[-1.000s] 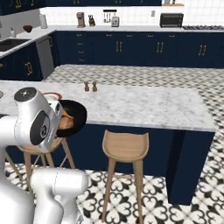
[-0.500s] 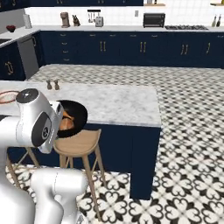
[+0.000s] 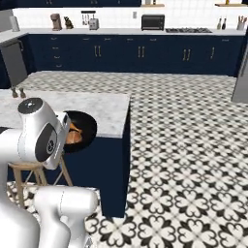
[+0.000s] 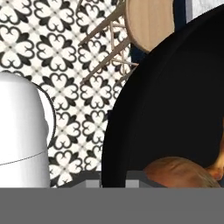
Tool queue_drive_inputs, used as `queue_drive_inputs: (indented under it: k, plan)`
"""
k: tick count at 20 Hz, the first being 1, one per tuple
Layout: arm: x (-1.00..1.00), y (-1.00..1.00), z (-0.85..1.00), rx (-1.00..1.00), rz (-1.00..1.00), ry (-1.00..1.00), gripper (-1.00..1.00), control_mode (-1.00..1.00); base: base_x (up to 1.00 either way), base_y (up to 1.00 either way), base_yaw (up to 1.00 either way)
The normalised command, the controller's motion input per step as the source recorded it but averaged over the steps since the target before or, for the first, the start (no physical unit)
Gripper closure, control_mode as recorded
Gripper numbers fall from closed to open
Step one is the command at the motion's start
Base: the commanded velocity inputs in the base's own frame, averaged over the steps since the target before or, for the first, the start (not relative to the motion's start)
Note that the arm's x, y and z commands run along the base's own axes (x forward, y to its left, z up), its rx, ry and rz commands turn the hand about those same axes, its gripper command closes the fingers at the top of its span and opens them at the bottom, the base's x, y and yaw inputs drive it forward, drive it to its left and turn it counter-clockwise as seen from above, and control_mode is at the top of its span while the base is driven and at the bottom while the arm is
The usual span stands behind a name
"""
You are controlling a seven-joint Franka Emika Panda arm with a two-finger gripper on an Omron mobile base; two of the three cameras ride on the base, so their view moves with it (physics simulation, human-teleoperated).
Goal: Pick the chicken drumstick and onion from their plates and place them in the bowl. Then put the bowl in the fridge.
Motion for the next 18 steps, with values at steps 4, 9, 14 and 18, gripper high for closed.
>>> queue_drive_inputs:
  k: [4, 9, 14, 18]
  plan:
    - [0.0, 0.0, 0.0, 0.0, 0.0, 0.0, 1.0, 1.0, 0.48, -1.0, 0.0]
    - [0.0, 0.0, 0.0, 0.0, 0.0, 0.0, 1.0, 1.0, 0.63, -1.0, 0.04]
    - [0.0, 0.0, 0.0, 0.0, 0.0, 0.0, 1.0, 1.0, 0.89, -1.0, 0.11]
    - [0.0, 0.0, 0.0, 0.0, 0.0, 0.0, 1.0, 1.0, 1.0, -1.0, 0.05]
